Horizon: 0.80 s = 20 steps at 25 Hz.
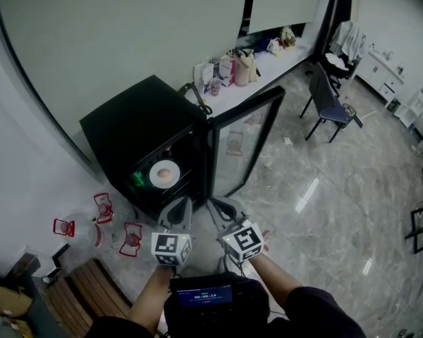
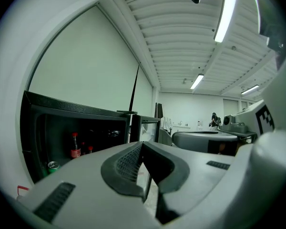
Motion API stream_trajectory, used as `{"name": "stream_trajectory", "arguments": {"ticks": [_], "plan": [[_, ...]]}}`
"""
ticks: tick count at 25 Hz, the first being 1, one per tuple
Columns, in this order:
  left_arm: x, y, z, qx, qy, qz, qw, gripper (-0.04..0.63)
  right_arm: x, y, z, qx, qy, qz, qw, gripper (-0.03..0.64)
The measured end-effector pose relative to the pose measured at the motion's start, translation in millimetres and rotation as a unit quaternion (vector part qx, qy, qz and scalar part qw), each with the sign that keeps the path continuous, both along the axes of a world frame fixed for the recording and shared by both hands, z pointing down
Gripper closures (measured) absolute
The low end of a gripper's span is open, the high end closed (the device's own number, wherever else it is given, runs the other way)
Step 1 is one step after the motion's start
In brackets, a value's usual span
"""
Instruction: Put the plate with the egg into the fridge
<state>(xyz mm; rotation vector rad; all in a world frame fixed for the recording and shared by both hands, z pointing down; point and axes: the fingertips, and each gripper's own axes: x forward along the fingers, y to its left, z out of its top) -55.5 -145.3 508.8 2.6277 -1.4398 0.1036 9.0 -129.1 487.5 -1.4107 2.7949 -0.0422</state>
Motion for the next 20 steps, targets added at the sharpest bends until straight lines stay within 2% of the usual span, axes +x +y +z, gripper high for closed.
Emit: {"name": "stream_trajectory", "arguments": {"ticks": [5, 8, 11, 14, 17, 20], "plan": [[1, 3, 6, -0.004, 0.001, 0.019, 0.9998, 0.586, 9, 2, 3, -0.005, 0.003, 0.032, 0.999, 0.609], [-3, 4, 11, -0.009, -0.005, 0.023, 0.9997, 0.586, 31, -3, 11, -0.013, 0.005, 0.062, 0.998, 0.609], [-11, 3, 12, -0.013, -0.004, 0.013, 0.9998, 0.586, 75, -17, 19, -0.023, 0.007, 0.093, 0.995, 0.609], [-10, -3, 10, -0.016, -0.002, -0.001, 0.9999, 0.586, 131, -42, 18, -0.016, 0.034, 0.113, 0.993, 0.609], [10, -23, 10, -0.009, -0.007, -0.004, 0.9999, 0.586, 180, -73, 10, 0.01, 0.069, 0.116, 0.991, 0.609], [50, -59, 3, 0.005, -0.004, -0.001, 1.0, 0.586, 219, -115, 3, 0.028, 0.084, 0.104, 0.991, 0.609]]}}
